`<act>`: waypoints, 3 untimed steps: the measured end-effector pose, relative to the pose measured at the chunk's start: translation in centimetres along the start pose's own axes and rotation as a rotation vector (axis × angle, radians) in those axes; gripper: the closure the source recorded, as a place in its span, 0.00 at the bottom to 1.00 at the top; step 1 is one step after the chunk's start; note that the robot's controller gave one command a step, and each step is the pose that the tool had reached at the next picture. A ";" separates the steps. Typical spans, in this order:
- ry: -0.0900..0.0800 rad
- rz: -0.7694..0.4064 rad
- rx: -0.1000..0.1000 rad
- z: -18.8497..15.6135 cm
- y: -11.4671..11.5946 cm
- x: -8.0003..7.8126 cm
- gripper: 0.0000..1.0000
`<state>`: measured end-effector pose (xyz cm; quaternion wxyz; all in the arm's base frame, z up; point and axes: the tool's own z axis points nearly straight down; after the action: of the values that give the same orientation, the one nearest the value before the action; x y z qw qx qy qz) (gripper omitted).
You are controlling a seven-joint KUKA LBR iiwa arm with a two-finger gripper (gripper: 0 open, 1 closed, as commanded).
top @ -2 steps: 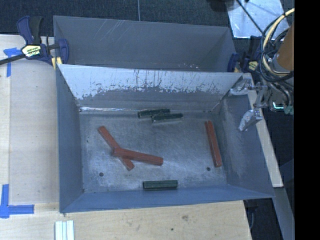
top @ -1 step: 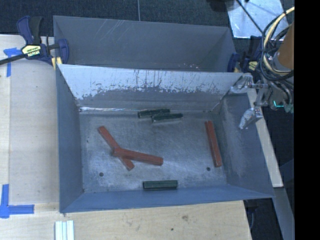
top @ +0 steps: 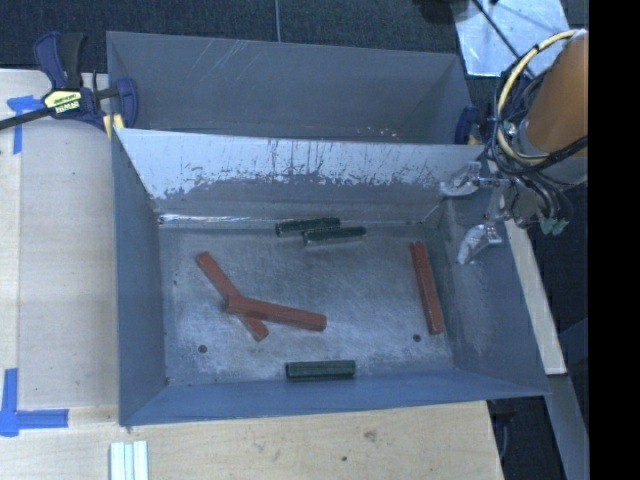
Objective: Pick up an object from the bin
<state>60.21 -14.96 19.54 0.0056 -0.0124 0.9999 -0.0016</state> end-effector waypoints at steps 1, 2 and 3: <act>0.004 0.016 -0.002 6.9 2.2 0.2 0.00; -0.010 -0.362 -0.001 11.9 1.9 -2.2 1.00; -0.009 -0.363 -0.001 11.9 1.9 -2.1 1.00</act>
Offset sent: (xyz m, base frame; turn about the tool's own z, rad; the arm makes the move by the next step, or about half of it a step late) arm 0.0162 0.0187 -0.1254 -0.3634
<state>62.45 -13.05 7.69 0.0099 -0.1927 0.9812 -0.0021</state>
